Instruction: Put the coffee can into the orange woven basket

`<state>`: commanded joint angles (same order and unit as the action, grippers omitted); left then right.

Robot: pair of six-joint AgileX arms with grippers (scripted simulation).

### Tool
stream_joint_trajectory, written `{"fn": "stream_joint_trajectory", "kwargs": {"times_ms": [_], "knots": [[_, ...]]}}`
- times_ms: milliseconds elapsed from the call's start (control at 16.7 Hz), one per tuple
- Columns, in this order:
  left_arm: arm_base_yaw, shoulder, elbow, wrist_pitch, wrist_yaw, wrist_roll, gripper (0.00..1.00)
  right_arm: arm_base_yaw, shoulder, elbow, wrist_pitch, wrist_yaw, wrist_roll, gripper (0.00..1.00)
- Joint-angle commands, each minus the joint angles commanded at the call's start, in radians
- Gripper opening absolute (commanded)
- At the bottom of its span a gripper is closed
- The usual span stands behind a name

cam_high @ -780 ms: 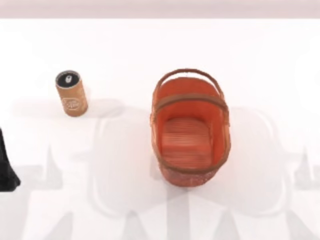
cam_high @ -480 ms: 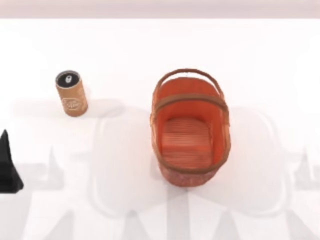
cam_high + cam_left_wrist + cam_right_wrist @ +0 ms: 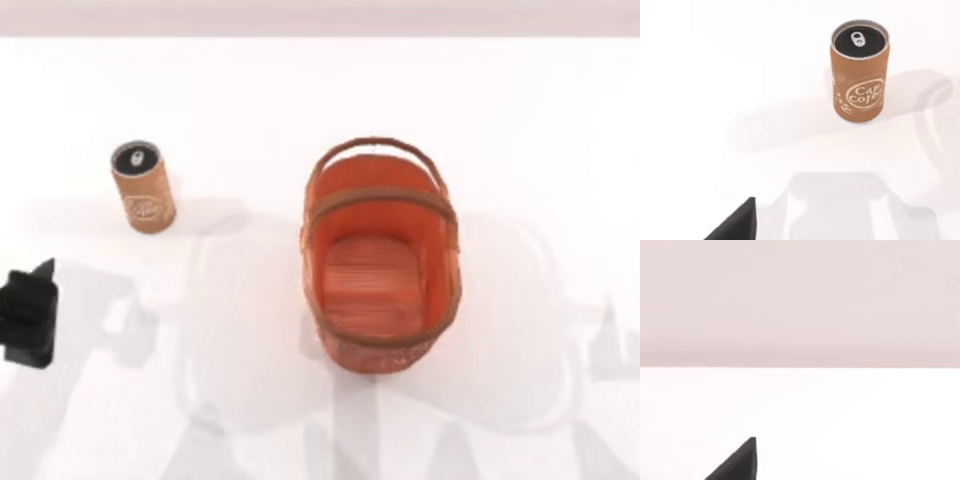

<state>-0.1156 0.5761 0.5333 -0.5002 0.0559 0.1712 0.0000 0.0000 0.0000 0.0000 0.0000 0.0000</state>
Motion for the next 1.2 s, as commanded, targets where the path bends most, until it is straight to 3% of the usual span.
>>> {"fn": "stream_joint_trajectory", "kwargs": {"times_ms": [720,960,1200], "knots": [[-0.081,1.143,1.223,-0.553,-0.019,0.312,1.0,0.0,0.0,0.0,0.0,0.0,0.0,1.0],[-0.083,1.497,1.482,-0.704,-0.036,0.389,1.0,0.0,0.0,0.0,0.0,0.0,0.0,1.0],[-0.081,1.719,1.599,-0.829,-0.048,0.443,1.0,0.0,0.0,0.0,0.0,0.0,0.0,1.0]]}}
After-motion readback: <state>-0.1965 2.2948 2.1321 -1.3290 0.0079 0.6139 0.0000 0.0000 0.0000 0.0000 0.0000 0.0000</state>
